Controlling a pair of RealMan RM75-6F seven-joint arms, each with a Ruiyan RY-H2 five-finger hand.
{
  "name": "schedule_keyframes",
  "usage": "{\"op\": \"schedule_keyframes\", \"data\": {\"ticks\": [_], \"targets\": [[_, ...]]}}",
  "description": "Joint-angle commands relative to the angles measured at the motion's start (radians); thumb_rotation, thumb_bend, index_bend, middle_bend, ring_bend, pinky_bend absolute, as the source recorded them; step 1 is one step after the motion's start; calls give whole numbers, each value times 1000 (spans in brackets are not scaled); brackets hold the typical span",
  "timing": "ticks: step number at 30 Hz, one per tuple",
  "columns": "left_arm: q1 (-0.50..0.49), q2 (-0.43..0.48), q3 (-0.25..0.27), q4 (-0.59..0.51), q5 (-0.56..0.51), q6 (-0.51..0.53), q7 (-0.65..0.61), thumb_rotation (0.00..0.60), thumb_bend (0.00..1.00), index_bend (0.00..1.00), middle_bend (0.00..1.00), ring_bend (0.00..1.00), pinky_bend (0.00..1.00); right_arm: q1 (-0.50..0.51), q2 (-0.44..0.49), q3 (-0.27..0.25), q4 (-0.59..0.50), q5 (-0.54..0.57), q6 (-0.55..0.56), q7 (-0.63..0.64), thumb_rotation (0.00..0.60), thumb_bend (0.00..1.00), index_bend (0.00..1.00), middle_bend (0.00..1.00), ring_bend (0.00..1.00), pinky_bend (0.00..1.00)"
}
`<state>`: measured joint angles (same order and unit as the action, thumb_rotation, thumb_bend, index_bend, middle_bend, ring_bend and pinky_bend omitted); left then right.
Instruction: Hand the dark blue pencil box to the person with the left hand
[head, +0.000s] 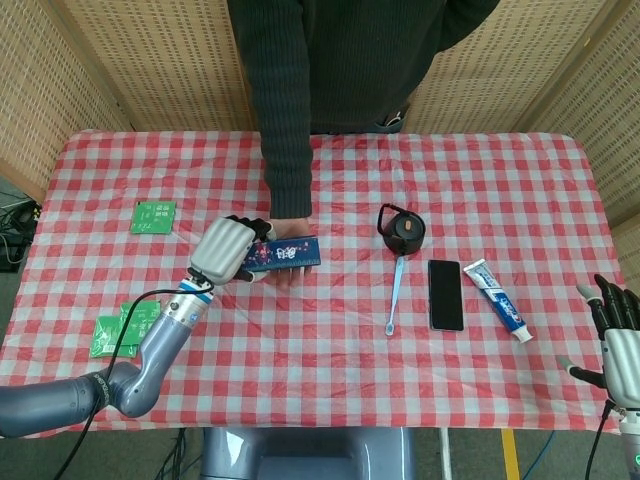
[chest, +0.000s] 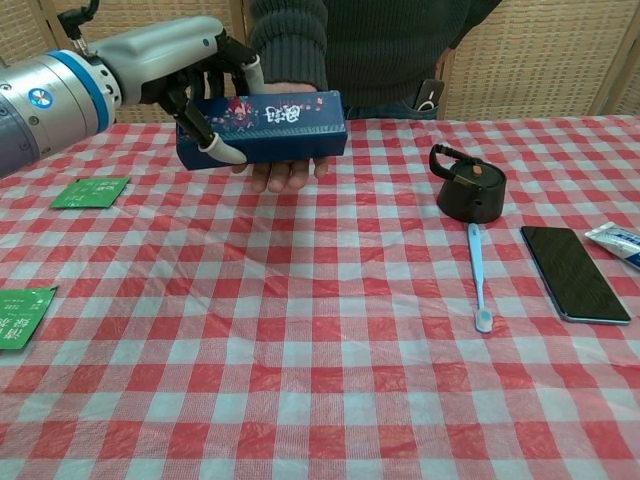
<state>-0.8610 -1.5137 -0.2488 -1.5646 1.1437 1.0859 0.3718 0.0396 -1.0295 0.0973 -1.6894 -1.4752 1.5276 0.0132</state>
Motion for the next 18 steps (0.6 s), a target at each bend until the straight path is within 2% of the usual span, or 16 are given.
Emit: {"op": "schedule_keyframes", "data": {"ticks": [1,3,5,6,9,12,15,18], "targets": [[-2,-6,-1,7,7,-7,-14,600,46,421,311,407,461,1,0,1,1,2,-1,-1,600,0,145,0,0,0],[-1,1,-2,-2,5,-14,-22,600,9,178,89,159,281,1,0,0,1,3,-3,-1,600,0,145,0,0,0],[2,6,-6,-11,9,-9,-31,600,0,34,3,26,131,1,-1,0,0,3,-3,-1,600,0,145,0,0,0],[4,9,-8,-16,11,-6,-35,600,0,3,0,1,75,1,0,0,0,3,-3,-1,600,0,145,0,0,0],[15,36,-18,-52,34,18,-53,600,0,0,0,0,15,0,1,-1,-2,0,-1,-1,600,0,145,0,0,0],[29,73,-30,-98,60,48,-64,600,0,0,0,0,2,-1,0,-3,-4,-4,1,-3,600,0,145,0,0,0],[56,138,-40,-168,89,86,-74,600,0,0,0,0,0,-1,0,-4,-7,-7,2,-4,600,0,145,0,0,0],[115,248,-32,-257,121,137,-78,600,0,0,0,0,0,-3,2,-6,-11,-10,3,-3,600,0,145,0,0,0]]}}
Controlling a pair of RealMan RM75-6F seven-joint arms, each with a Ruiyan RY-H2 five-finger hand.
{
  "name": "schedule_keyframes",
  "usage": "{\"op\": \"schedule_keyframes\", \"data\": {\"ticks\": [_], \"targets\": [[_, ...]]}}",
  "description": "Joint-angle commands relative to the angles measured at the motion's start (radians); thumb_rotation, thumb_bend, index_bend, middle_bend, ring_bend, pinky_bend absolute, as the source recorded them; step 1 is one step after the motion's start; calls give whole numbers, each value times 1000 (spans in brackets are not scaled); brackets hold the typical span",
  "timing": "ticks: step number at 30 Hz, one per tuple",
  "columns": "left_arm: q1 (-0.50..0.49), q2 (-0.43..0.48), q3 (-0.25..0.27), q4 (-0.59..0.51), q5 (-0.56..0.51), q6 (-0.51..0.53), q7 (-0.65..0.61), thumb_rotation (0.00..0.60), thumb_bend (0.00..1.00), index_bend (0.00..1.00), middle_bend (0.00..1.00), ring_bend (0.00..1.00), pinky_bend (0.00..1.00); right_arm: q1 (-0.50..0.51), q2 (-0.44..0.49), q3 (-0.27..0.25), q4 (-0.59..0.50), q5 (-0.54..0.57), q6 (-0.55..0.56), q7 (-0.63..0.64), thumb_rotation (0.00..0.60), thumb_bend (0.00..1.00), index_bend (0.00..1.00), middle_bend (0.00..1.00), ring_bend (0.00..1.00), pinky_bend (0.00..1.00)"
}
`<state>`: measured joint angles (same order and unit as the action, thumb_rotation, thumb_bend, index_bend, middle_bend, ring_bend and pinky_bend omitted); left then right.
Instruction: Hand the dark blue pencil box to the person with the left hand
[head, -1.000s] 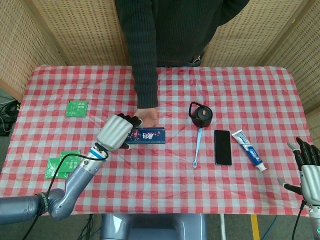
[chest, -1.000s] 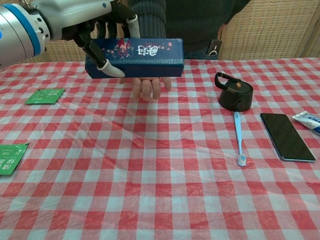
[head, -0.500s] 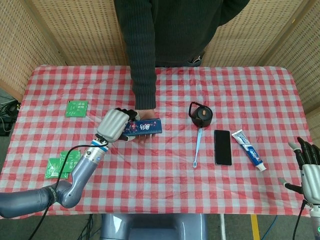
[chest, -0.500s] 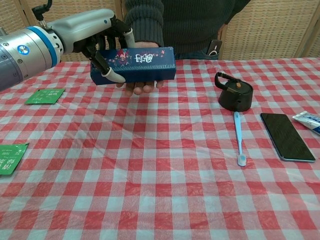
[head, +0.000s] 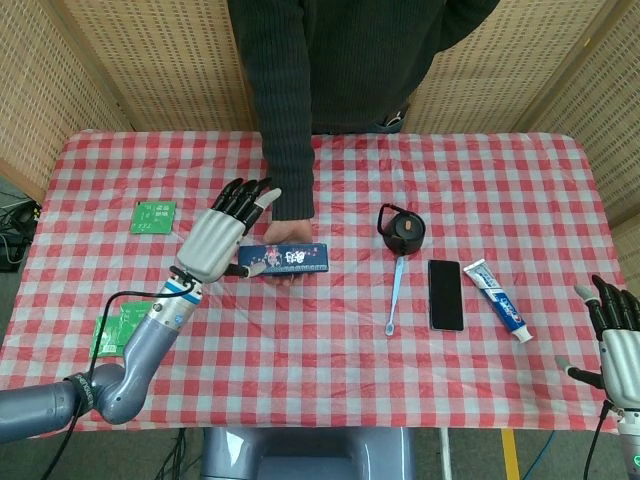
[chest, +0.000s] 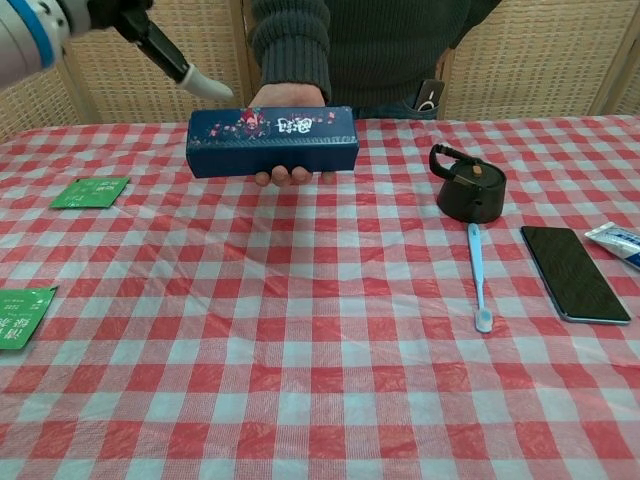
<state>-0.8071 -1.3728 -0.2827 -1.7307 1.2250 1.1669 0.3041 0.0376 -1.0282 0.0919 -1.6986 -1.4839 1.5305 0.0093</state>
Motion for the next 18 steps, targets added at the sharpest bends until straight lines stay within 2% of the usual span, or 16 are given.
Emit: {"op": "schedule_keyframes", "data": {"ticks": [1,6,9,12,14,18], "targets": [[82,139,9,-112,48,70,-13,600,0,0,0,0,0,-1,2,-2,-2,-2,0,1,600,0,145,0,0,0],[226,277,70,-173,113,179,-124,600,0,0,0,0,0,-4,7,-4,-11,-9,6,6,600,0,145,0,0,0],[294,320,106,-169,142,230,-186,600,0,0,0,0,0,-5,9,-6,-14,-14,8,8,600,0,145,0,0,0],[396,361,167,-140,168,302,-264,600,0,0,0,0,0,-7,11,-10,-18,-23,11,8,600,0,145,0,0,0],[487,369,224,-82,190,372,-300,600,0,0,0,0,0,-9,14,-13,-24,-32,17,6,600,0,145,0,0,0],[593,340,277,-6,189,443,-329,600,0,0,0,0,0,-13,16,-18,-29,-42,23,4,600,0,145,0,0,0]]}}
